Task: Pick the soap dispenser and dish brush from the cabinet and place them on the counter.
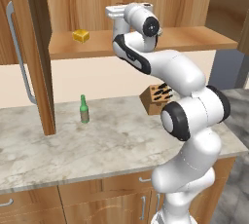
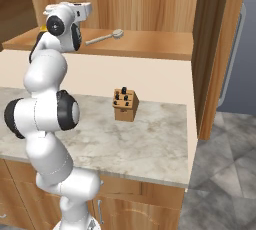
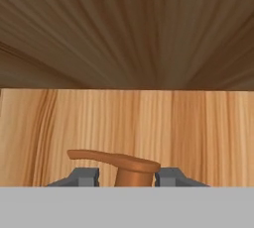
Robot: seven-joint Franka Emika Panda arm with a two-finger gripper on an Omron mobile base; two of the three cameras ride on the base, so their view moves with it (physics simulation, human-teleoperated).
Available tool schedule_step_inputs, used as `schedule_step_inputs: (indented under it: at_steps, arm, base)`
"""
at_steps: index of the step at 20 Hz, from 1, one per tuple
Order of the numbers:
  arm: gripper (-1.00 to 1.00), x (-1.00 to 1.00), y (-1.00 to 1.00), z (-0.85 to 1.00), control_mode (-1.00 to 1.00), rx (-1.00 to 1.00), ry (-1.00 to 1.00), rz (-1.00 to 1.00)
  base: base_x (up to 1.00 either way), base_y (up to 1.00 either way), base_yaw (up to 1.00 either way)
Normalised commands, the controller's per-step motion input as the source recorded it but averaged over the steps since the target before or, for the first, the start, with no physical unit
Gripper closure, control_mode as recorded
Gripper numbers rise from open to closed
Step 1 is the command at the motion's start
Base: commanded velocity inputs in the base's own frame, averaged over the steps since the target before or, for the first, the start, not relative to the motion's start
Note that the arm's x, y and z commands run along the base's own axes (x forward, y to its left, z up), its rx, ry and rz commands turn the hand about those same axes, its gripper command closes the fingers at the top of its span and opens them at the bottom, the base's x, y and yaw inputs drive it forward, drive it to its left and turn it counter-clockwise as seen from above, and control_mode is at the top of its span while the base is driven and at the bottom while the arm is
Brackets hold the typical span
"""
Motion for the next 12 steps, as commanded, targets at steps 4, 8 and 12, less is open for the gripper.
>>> schedule_step_inputs:
  at_steps: [4,8,12]
  arm:
    - [1.00,-0.28,0.00,0.00,-1.00,0.00,0.00,0.00]
    - [1.00,-0.26,0.00,0.00,-1.00,0.00,0.00,0.00]
    - [1.00,-0.25,0.00,0.00,-1.00,-0.01,0.00,0.00]
  base:
    - [0.00,0.00,0.00]
    - [0.00,0.00,0.00]
    - [0.00,0.00,0.00]
